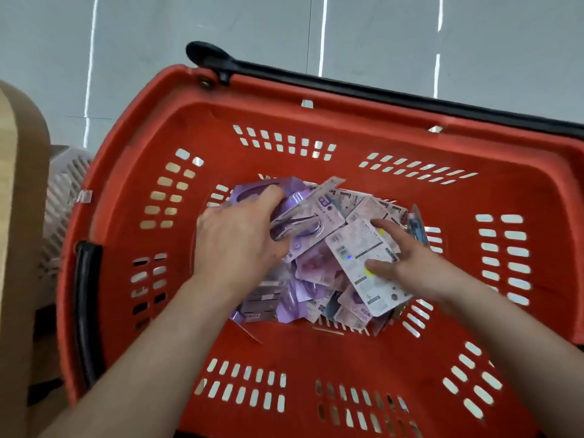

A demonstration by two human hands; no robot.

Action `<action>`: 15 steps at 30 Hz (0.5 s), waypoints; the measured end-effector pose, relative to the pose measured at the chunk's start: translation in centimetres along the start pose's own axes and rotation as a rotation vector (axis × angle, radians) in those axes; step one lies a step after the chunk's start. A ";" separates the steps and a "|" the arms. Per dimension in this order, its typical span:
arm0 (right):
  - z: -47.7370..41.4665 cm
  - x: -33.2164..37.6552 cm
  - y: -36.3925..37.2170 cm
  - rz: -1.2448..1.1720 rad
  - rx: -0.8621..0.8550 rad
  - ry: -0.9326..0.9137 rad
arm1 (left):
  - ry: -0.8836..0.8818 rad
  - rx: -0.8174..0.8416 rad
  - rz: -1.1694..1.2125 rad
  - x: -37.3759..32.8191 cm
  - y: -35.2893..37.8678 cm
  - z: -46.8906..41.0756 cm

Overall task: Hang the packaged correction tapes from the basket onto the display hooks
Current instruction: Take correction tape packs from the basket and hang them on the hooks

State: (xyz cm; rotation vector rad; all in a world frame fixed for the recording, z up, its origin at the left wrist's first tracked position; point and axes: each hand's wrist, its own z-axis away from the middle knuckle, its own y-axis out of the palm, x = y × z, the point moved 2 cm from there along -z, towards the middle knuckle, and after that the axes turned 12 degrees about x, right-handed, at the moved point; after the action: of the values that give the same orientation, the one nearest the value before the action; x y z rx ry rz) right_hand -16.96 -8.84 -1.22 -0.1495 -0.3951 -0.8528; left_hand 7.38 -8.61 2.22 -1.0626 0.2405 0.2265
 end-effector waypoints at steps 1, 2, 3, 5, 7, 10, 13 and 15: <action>0.7 0.2 0.6 -0.124 0.007 -0.043 | 0.051 -0.091 0.040 -0.7 -0.5 0.9; 1.3 0.5 1.2 -0.245 -0.010 -0.083 | 0.096 -0.141 0.057 -1.6 -0.7 1.9; 1.8 0.9 2.0 -0.371 -0.027 -0.112 | 0.133 -0.147 0.054 -2.5 -0.3 2.7; 2.8 1.6 3.3 -0.651 -0.005 -0.134 | 0.165 -0.101 0.031 -4.1 0.9 3.9; 3.8 2.2 4.2 -0.844 0.178 -0.186 | 0.107 -0.055 0.009 -5.1 2.0 4.5; 5.1 3.4 5.1 -0.942 0.420 -0.298 | -0.005 -0.055 0.012 -6.7 2.8 4.9; 3.9 3.5 5.9 -0.877 0.181 -0.313 | 0.024 -0.012 0.068 -9.1 3.4 5.3; 2.7 3.0 5.9 -0.865 -0.016 -0.291 | 0.047 0.149 0.320 -9.6 4.0 5.3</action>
State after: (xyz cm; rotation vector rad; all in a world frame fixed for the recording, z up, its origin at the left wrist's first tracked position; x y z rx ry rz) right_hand -11.53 -6.32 2.61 -0.1153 -0.7478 -1.6957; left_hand -2.46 -2.71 4.26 -0.8791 0.4635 0.4643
